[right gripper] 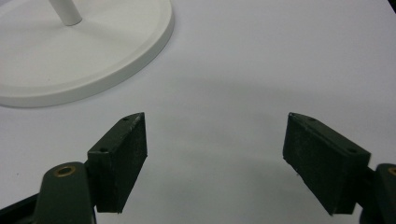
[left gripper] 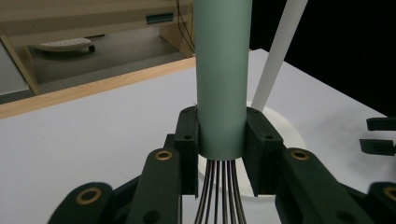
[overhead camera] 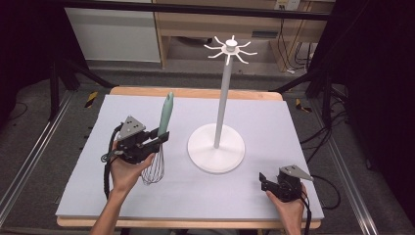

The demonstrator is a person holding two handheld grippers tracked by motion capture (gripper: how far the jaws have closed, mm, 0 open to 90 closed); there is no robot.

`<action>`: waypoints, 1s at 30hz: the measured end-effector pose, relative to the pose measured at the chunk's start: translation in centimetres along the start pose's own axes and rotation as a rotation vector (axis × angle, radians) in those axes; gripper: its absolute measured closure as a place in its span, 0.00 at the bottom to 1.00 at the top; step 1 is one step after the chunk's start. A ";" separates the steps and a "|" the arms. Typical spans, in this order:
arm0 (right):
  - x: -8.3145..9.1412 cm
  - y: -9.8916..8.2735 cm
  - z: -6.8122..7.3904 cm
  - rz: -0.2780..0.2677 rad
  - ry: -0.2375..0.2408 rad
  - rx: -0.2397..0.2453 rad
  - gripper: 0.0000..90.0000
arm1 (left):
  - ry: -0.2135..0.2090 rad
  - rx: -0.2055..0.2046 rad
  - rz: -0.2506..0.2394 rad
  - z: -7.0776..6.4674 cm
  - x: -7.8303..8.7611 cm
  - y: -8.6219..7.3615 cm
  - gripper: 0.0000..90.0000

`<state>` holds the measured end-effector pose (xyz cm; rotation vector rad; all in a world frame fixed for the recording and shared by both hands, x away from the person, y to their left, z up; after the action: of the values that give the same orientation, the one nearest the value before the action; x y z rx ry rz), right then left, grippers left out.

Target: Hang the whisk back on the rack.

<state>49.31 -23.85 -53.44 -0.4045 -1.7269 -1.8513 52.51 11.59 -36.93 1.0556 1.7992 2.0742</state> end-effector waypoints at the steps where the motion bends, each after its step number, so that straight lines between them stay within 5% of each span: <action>1: 0.0 0.0 0.0 0.000 -0.001 0.003 0.24 | -0.004 0.004 -0.010 0.1 0.1 0.4 0.77; 14: -0.1 0.0 0.0 -0.004 0.001 0.000 0.22 | -0.020 -0.006 -0.082 -0.4 0.9 3.0 0.76; 30: 0.0 0.1 -0.1 -0.012 -0.001 0.000 0.22 | -0.034 -0.082 -0.144 -2.8 1.6 7.4 0.77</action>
<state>49.40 -23.94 -53.42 -0.3958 -1.7334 -1.8596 51.79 8.61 -29.47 0.9060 1.7057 2.0141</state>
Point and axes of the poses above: each handheld gripper's, and its own axes: x roughly backward along the jaws, y roughly out of its top, z roughly to its left, the point moved 10 cm from there along -x, roughly forward along the jaws, and after that the axes turned 5 degrees about -x, right-handed, at the moved point
